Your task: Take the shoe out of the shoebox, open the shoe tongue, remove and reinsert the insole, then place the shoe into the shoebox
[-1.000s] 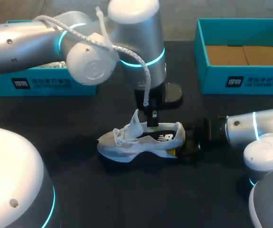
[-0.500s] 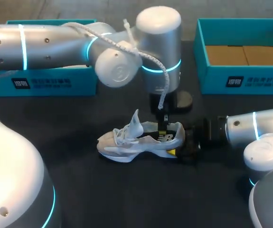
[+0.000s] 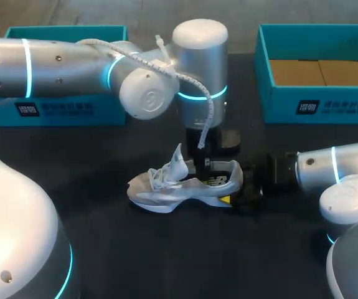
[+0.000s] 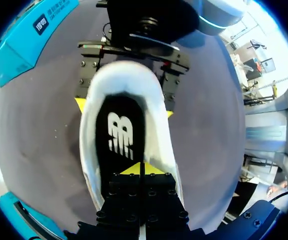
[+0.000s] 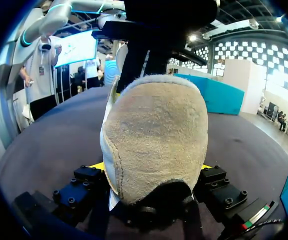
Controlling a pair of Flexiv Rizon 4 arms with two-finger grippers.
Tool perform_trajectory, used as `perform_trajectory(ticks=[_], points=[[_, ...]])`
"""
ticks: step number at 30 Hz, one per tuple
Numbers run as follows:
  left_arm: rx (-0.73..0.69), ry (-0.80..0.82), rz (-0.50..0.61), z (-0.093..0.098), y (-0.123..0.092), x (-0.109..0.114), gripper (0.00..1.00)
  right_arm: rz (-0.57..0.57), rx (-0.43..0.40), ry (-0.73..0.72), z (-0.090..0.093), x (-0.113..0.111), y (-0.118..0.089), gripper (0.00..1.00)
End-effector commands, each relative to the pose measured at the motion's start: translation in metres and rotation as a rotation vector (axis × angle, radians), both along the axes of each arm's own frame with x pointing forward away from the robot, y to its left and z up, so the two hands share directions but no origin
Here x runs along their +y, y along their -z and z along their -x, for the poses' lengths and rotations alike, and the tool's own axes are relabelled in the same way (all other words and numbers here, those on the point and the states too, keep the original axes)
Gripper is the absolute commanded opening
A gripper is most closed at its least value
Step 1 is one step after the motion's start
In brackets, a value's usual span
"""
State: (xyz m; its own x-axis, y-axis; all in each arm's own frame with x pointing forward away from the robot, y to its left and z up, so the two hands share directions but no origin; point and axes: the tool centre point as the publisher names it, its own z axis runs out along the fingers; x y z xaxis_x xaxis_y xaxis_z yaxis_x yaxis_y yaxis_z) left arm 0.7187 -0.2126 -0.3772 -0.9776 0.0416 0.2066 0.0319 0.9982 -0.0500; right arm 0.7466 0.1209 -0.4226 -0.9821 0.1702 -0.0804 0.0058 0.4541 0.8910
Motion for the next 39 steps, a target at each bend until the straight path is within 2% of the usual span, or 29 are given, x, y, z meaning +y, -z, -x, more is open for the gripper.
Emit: perform_trajectory(ticks=[1, 6, 8, 10, 15, 18, 20, 22, 24, 28, 33, 39], points=[[0.035, 0.027, 0.026, 0.000, 0.000, 0.009, 0.00, 0.006, 0.001, 0.001, 0.000, 0.000, -0.001, 0.00], [0.073, 0.050, 0.029, 0.005, 0.007, 0.009, 0.00, 0.006, 0.001, 0.001, 0.000, 0.000, -0.001, 0.00], [0.083, 0.059, 0.020, 0.006, 0.012, 0.009, 0.27, 0.006, 0.001, 0.001, 0.000, 0.000, -0.001, 0.00], [0.089, 0.071, 0.015, 0.007, 0.015, 0.009, 0.44, 0.006, 0.001, 0.001, 0.000, 0.000, -0.001, 0.00], [0.110, 0.097, 0.019, 0.007, 0.021, 0.007, 0.42, 0.006, 0.001, 0.001, 0.000, 0.000, -0.001, 0.00], [0.113, 0.112, 0.018, 0.007, 0.028, 0.005, 0.47, 0.006, 0.001, 0.001, 0.000, 0.000, -0.001, 0.00], [0.105, 0.116, 0.014, 0.007, 0.032, 0.004, 0.56, 0.006, 0.001, 0.001, 0.000, 0.000, -0.001, 0.00], [0.084, 0.105, 0.005, 0.006, 0.037, 0.003, 0.58, 0.006, 0.001, 0.001, 0.000, 0.000, -0.001, 0.00], [0.064, 0.099, -0.007, 0.004, 0.042, 0.002, 0.53, 0.006, 0.001, 0.001, 0.000, 0.000, -0.001, 0.00], [0.039, 0.088, -0.001, 0.003, 0.049, 0.002, 0.53, 0.006, 0.001, 0.001, 0.000, 0.000, -0.001, 0.00], [-0.058, 0.064, 0.007, 0.001, 0.058, 0.001, 0.55, 0.006, 0.001, 0.001, 0.000, 0.000, -0.001, 0.00], [-0.210, 0.036, -0.015, 0.001, 0.067, -0.002, 0.42, 0.006, 0.001, 0.001, 0.000, 0.000, -0.001, 0.00]])
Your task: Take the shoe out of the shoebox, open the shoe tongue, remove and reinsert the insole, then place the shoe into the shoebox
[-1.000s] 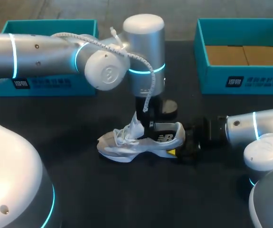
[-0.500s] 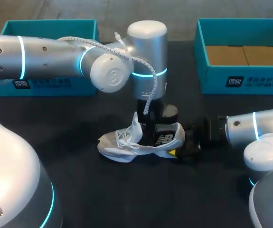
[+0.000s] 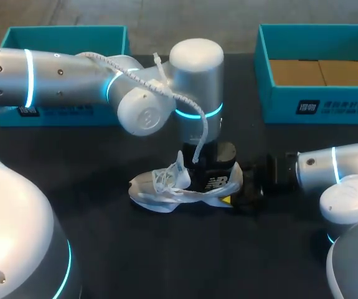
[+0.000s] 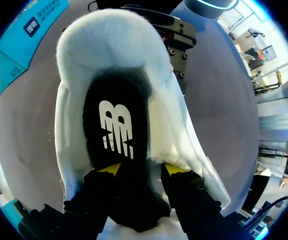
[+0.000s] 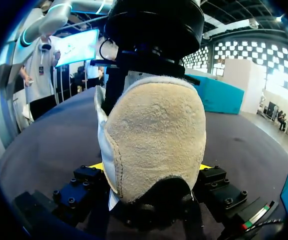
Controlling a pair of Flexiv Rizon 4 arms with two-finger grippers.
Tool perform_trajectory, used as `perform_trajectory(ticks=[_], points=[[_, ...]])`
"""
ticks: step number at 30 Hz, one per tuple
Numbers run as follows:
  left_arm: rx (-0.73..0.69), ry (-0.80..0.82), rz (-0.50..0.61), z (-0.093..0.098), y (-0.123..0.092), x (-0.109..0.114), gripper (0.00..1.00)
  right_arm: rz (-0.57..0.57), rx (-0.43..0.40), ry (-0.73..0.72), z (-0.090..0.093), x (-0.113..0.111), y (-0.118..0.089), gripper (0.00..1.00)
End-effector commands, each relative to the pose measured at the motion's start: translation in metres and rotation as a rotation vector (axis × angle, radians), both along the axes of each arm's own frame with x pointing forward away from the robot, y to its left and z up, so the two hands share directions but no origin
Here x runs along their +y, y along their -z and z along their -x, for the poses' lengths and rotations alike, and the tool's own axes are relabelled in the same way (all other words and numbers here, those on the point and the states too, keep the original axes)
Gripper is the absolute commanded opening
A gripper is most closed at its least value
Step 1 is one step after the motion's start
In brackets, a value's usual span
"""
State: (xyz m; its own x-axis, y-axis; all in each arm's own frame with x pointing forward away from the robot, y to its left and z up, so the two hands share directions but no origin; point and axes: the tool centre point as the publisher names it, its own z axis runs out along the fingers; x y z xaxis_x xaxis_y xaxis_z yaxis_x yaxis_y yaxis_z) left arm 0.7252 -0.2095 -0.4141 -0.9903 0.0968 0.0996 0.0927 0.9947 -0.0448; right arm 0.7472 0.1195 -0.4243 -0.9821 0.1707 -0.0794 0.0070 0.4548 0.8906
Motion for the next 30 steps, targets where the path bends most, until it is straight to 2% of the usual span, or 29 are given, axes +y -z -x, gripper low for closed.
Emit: perform_trajectory(ticks=[1, 7, 8, 10, 12, 20, 30], points=[[-0.121, -0.027, -0.017, 0.007, 0.032, -0.005, 0.42, 0.005, 0.000, 0.000, 0.000, 0.002, -0.002, 0.00], [-0.191, -0.055, -0.045, 0.005, 0.040, -0.007, 0.35, 0.005, 0.000, 0.000, 0.000, 0.002, -0.002, 0.00], [-0.193, -0.054, -0.044, 0.004, 0.040, -0.007, 0.27, 0.005, 0.000, 0.000, 0.000, 0.002, -0.002, 0.00], [-0.200, -0.067, -0.040, 0.003, 0.037, -0.006, 0.20, 0.005, 0.000, 0.000, 0.000, 0.002, -0.002, 0.00], [-0.208, -0.078, -0.024, 0.001, 0.029, -0.004, 0.01, 0.005, 0.000, 0.000, 0.000, 0.002, -0.002, 0.00], [-0.222, -0.093, -0.014, -0.004, 0.012, 0.006, 0.00, 0.005, 0.000, 0.000, 0.000, 0.002, -0.002, 0.00], [-0.200, -0.098, 0.061, -0.003, -0.006, 0.012, 0.00, 0.005, 0.000, 0.000, 0.000, 0.002, -0.002, 0.00]])
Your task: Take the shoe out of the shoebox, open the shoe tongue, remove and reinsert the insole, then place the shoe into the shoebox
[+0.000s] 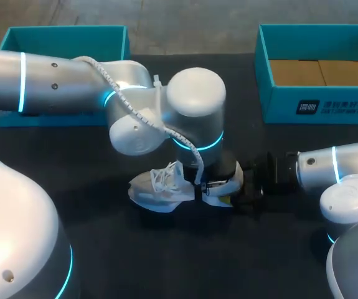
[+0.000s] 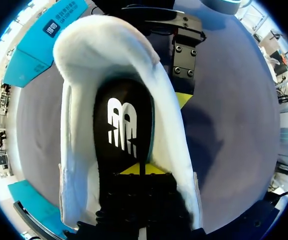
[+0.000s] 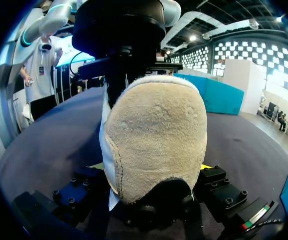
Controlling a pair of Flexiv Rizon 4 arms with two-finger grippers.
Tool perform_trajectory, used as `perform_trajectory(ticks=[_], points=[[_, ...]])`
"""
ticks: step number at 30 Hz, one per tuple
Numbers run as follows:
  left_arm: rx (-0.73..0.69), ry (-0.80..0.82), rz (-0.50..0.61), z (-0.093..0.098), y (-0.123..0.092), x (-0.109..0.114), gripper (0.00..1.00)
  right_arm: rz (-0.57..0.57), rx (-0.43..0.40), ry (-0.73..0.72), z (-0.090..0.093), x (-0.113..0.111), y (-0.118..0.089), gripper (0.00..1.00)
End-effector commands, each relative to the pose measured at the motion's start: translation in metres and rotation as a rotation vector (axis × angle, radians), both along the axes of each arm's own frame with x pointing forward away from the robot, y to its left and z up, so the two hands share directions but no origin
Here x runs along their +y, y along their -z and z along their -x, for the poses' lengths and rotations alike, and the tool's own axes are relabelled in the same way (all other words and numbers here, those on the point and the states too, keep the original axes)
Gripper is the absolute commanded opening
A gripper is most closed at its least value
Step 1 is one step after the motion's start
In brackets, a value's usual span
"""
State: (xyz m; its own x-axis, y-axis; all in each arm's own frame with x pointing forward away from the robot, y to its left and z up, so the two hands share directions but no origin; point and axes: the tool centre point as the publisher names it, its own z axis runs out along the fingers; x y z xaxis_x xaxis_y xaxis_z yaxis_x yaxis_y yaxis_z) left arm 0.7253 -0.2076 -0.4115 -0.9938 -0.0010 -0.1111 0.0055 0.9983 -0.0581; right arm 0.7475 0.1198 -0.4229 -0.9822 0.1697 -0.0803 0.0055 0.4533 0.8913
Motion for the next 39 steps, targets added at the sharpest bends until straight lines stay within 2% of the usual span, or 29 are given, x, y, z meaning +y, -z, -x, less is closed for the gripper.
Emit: perform_trajectory(ticks=[1, 5, 10, 22, 29, 39], points=[[0.009, 0.001, 0.042, -0.003, -0.006, 0.011, 0.00, 0.007, 0.001, 0.002, 0.001, 0.002, -0.001, 0.00], [0.016, -0.003, 0.074, -0.002, -0.014, 0.014, 0.00, 0.007, 0.001, 0.002, 0.001, 0.002, -0.001, 0.00], [0.091, 0.015, 0.151, -0.002, -0.031, 0.019, 0.00, 0.007, 0.001, 0.002, 0.001, 0.002, -0.001, 0.00], [0.226, 0.062, 0.266, -0.003, -0.045, 0.029, 0.00, 0.007, 0.001, 0.002, 0.001, 0.002, -0.001, 0.00], [0.306, 0.132, 0.361, 0.001, -0.057, 0.026, 0.00, 0.007, 0.001, 0.002, 0.001, 0.002, -0.001, 0.00], [0.339, 0.247, 0.451, 0.009, -0.080, 0.003, 0.00, 0.007, 0.001, 0.002, 0.001, 0.002, -0.001, 0.00]])
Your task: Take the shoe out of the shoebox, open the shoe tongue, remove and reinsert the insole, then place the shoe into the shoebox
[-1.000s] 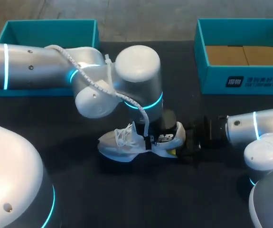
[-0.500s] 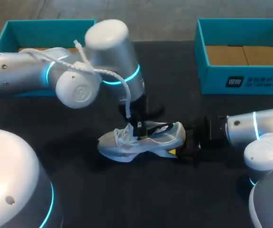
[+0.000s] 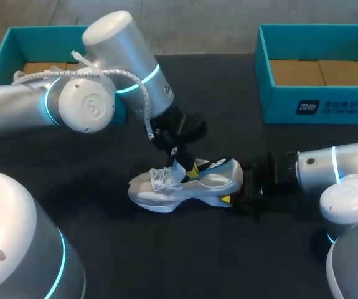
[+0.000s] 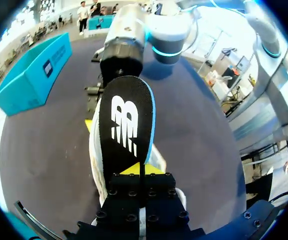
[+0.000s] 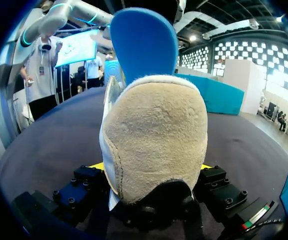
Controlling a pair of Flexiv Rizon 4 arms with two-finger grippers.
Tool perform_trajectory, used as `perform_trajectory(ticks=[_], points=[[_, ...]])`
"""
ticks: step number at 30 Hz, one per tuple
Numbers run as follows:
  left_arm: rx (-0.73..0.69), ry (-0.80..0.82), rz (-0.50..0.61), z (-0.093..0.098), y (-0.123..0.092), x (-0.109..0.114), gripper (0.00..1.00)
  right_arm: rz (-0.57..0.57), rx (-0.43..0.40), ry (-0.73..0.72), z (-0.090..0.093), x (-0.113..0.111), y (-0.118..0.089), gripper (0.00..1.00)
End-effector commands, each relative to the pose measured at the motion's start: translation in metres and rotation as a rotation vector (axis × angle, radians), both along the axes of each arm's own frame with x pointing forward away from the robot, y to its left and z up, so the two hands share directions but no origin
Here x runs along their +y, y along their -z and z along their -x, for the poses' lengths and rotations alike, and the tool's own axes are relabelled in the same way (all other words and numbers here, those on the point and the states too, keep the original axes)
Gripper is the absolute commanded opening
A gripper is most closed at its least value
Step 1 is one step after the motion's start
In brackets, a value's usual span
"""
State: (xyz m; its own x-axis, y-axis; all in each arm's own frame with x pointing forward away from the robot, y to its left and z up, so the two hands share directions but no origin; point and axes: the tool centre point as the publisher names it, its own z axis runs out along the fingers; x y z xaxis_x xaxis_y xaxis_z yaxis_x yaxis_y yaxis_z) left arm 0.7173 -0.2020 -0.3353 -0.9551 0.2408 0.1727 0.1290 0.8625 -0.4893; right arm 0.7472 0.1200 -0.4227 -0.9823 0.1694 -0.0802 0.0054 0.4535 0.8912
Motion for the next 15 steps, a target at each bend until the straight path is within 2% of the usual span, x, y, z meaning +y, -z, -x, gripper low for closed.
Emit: perform_trajectory(ticks=[1, 15], points=[[0.008, 0.025, 0.039, 0.001, -0.005, -0.005, 0.00, 0.007, 0.001, 0.002, 0.000, 0.001, -0.001, 0.00], [0.015, 0.099, 0.134, 0.004, -0.025, -0.032, 0.00, 0.007, 0.001, 0.002, 0.000, 0.001, -0.001, 0.00]])
